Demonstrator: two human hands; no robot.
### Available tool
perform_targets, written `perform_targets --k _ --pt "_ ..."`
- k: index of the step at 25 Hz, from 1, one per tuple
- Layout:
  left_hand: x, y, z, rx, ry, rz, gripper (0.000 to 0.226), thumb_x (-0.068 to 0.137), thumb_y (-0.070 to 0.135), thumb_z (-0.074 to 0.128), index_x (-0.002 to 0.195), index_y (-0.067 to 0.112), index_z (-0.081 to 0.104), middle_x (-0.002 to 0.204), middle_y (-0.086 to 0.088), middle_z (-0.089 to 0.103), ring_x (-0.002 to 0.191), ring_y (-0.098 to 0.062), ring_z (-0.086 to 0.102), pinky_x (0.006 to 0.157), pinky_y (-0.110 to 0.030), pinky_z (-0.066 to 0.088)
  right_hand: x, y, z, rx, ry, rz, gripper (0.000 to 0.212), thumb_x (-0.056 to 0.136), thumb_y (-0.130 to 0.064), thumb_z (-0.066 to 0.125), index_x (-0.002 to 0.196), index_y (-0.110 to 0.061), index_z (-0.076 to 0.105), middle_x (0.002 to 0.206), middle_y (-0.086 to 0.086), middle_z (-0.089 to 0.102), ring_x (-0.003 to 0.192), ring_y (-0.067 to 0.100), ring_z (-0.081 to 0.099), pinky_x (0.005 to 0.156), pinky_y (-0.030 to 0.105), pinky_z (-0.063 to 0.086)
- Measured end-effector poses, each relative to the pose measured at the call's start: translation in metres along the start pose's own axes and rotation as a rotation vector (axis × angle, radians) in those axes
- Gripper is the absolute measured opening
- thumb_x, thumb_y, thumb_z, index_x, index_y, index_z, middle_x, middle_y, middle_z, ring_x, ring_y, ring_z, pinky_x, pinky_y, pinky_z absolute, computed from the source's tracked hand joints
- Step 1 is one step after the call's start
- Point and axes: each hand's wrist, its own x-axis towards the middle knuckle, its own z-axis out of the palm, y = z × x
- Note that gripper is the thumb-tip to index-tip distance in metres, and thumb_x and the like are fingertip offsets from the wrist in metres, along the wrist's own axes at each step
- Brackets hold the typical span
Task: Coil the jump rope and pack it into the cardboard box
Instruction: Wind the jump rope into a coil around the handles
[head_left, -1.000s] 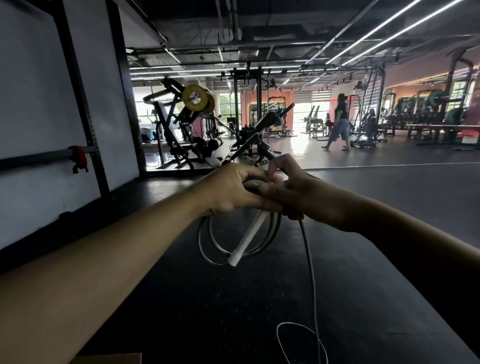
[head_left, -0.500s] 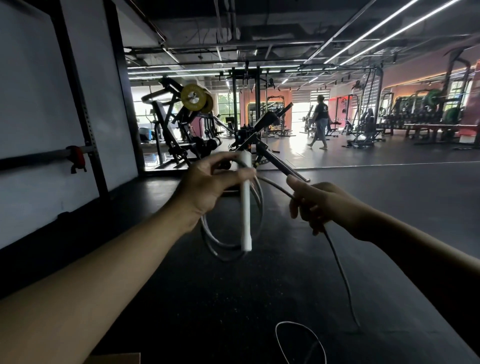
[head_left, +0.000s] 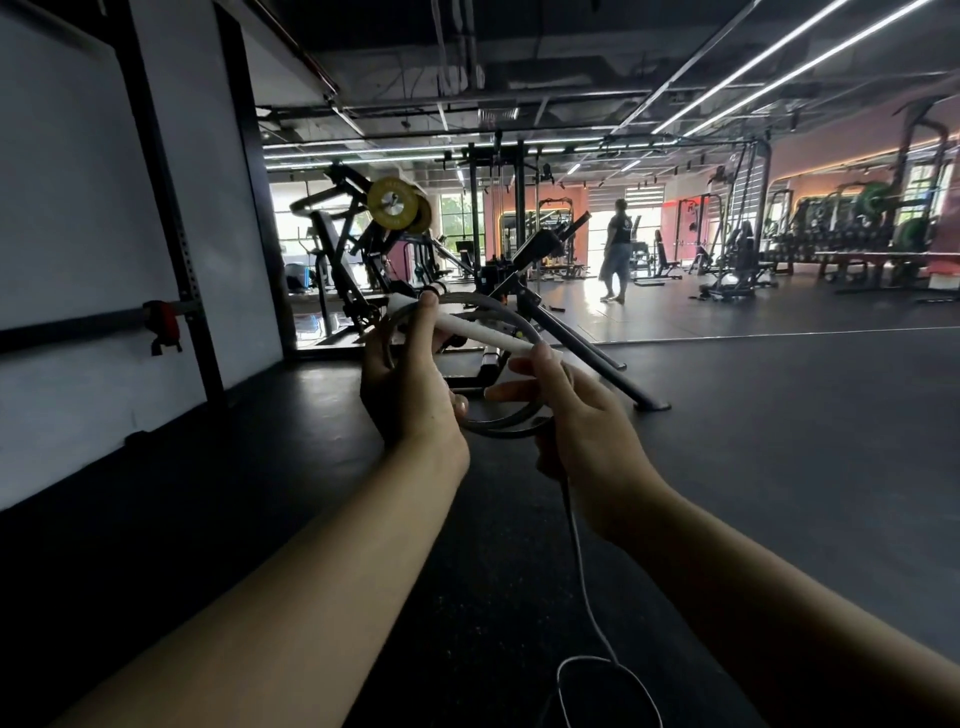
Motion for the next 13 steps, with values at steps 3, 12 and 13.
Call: perform_targets --k 3,12,13 --pt "-0.003 0.000 -0.006 0.011 0.030 -0.049 0.027 0.081 0.047 0.079 0.100 0.029 0.074 0.082 0.009 0.077 0.037 -0.004 0.044 0.037 -0.022 0.038 0.003 -0.002 -0.001 0.045 0.030 0.049 0.041 0.104 -0.045 0.048 0.113 -0.012 0.070 0.071 0.004 0.061 0.042 0.006 0.032 0.042 0.024 0.024" --pt "0.043 0.001 -0.050 0.517 -0.378 0.297 0.033 0.084 0.040 0.061 0.116 0.033 0.064 0.122 0.006 0.067 0.116 -0.013 0.064 0.089 -0.026 0.052 0.014 -0.020 -0.023 -0.491 -0.097 -0.033 0.040 0.105 -0.039 0.048 0.100 -0.003 0.065 0.064 0.000 0.054 0.039 0.002 0.035 0.039 0.019 0.026" --pt "0.046 0.006 -0.049 0.605 -0.538 0.377 0.034 0.085 0.045 0.059 0.117 0.037 0.065 0.126 0.009 0.065 0.119 -0.008 0.062 0.092 -0.025 0.051 0.015 -0.024 -0.024 -0.565 -0.140 -0.063 0.039 0.105 -0.037 0.048 0.099 -0.003 0.066 0.065 0.000 0.055 0.040 0.000 0.038 0.038 0.017 0.028"
